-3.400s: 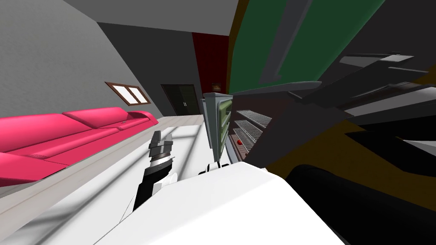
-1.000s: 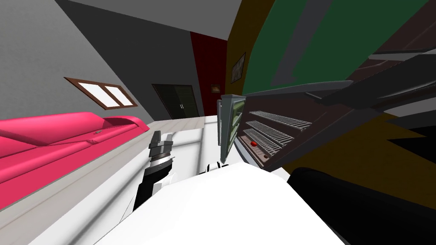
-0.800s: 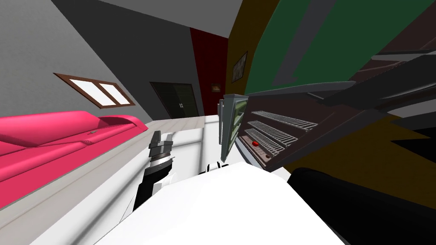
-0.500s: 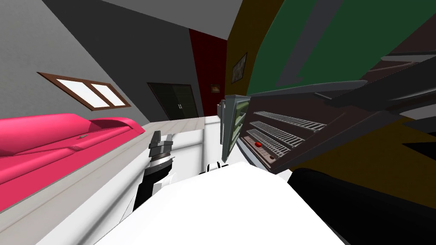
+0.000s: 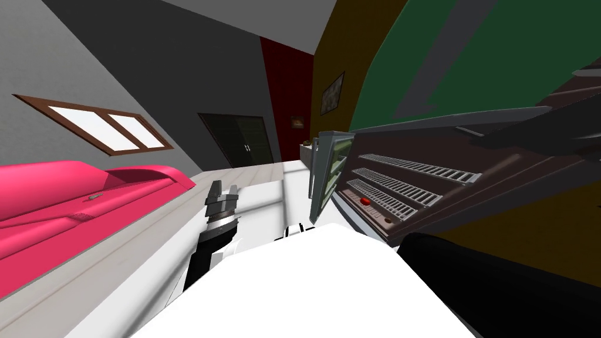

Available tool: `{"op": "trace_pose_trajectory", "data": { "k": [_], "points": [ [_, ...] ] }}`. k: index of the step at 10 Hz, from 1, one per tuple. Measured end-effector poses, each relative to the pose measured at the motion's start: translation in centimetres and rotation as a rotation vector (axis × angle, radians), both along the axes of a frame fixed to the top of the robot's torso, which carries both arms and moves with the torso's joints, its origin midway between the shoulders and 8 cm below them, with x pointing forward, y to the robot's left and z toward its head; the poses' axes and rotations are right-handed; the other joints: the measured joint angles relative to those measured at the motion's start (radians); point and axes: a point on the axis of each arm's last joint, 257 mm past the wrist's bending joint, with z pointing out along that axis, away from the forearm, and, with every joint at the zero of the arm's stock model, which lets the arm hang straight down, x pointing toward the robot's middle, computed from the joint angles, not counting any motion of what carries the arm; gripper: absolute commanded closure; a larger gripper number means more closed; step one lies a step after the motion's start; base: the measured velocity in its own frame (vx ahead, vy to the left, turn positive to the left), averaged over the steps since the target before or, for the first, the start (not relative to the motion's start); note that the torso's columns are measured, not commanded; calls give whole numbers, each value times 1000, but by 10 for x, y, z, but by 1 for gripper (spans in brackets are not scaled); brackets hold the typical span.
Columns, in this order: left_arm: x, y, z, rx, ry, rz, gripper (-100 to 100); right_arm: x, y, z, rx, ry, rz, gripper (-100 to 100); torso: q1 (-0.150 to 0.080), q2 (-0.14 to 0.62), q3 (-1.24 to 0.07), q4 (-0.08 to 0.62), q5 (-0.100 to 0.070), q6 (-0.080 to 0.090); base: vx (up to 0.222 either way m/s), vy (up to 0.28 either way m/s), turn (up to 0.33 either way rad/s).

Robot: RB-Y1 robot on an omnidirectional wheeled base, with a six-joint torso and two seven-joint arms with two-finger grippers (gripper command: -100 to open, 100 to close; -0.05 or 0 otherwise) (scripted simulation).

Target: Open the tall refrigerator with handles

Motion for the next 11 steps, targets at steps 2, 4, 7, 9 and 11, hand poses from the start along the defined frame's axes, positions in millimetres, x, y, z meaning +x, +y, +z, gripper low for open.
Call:
{"op": "trace_pose_trajectory", "data": {
  "k": [2, 4, 7, 9, 11],
  "points": [
    [0, 0, 0, 0, 0, 0, 0, -8, -9, 1, 0, 1, -32, 100, -2, -1, -3, 0, 2, -2, 246, 222, -65],
    [0, 0, 0, 0, 0, 0, 0, -23, -22, 3, -2, -2, -85, 100, 3, -5, -5, -1, 4, -2, 256, 282, -75],
    [0, 0, 0, 0, 0, 0, 0, -28, -25, -1, -1, 6, -106, 100, -6, 11, 3, 4, 3, 0, 61, 109, -34],
    [0, 0, 0, 0, 0, 0, 0, -37, -31, -3, 3, 8, -136, 100, -2, 5, 5, 2, -2, 2, 198, 132, -58],
    [0, 0, 0, 0, 0, 0, 0, -45, -39, -3, 4, 9, -169, 100, -2, 3, 2, 1, -1, 0, 233, 162, -43]
  ]
}}
